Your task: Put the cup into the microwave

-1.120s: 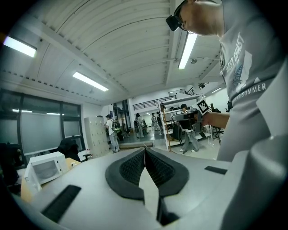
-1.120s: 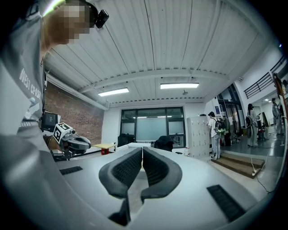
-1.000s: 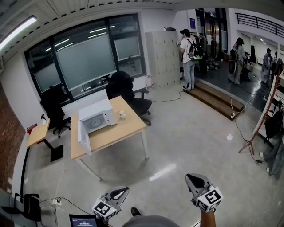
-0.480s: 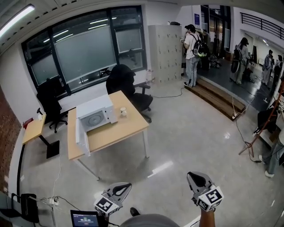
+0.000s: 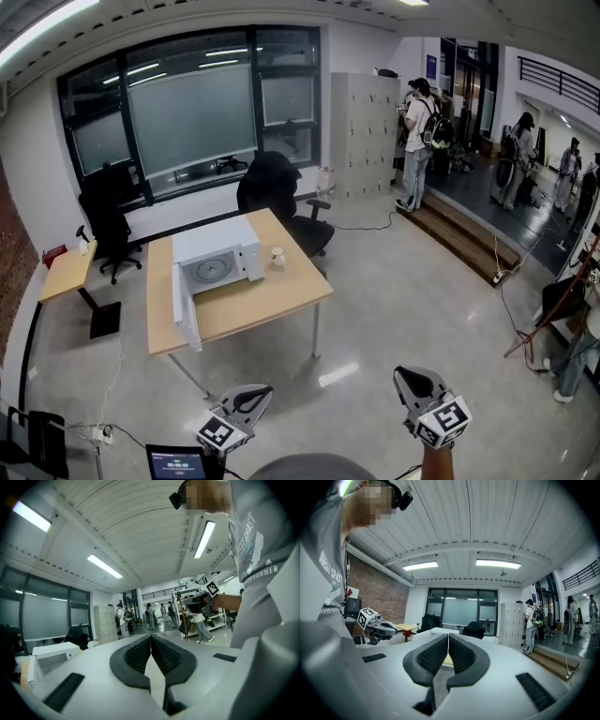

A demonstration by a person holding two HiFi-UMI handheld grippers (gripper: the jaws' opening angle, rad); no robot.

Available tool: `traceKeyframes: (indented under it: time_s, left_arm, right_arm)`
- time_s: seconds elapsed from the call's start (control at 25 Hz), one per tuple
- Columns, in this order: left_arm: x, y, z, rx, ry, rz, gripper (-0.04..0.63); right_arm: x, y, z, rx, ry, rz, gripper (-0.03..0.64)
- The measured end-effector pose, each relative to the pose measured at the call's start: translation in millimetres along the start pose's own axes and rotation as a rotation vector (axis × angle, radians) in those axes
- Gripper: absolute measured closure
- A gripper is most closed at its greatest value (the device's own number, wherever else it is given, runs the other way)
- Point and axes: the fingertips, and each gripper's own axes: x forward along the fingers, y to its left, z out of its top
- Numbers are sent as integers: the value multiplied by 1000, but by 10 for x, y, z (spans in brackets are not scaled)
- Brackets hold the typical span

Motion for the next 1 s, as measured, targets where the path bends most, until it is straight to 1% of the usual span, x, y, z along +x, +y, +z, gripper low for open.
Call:
traceKeyframes:
  time_s: [0.04,0.16,0.28,0.36,0.52,0.8,1.0]
  left_arm:
    - [-57,106,-35,4,-9,9,574]
    - [-244,388,-206,-39,-29,51,574]
    - [-413,551,-180,-65,-53,80,574]
    - [-483,647,-200,-90,-61,103,574]
    - [-561,770,-308,-102,-45,132,574]
    - [-502,1026,-513,-131,5,160,574]
    - [-336,1316,-614,-151,33,182,574]
  right_arm:
    - [111,45,34,-13,1,3,597]
    - [446,208,182,-42,-7,27,598]
    - [732,393,283,-65,-12,78,598]
    - [902,446,276,-63,-12,96,597]
    - [1148,543,199,-42,-5,137,598]
    - [1594,426,3,4,16,169,598]
    - [2001,217,-151,37,24,181,598]
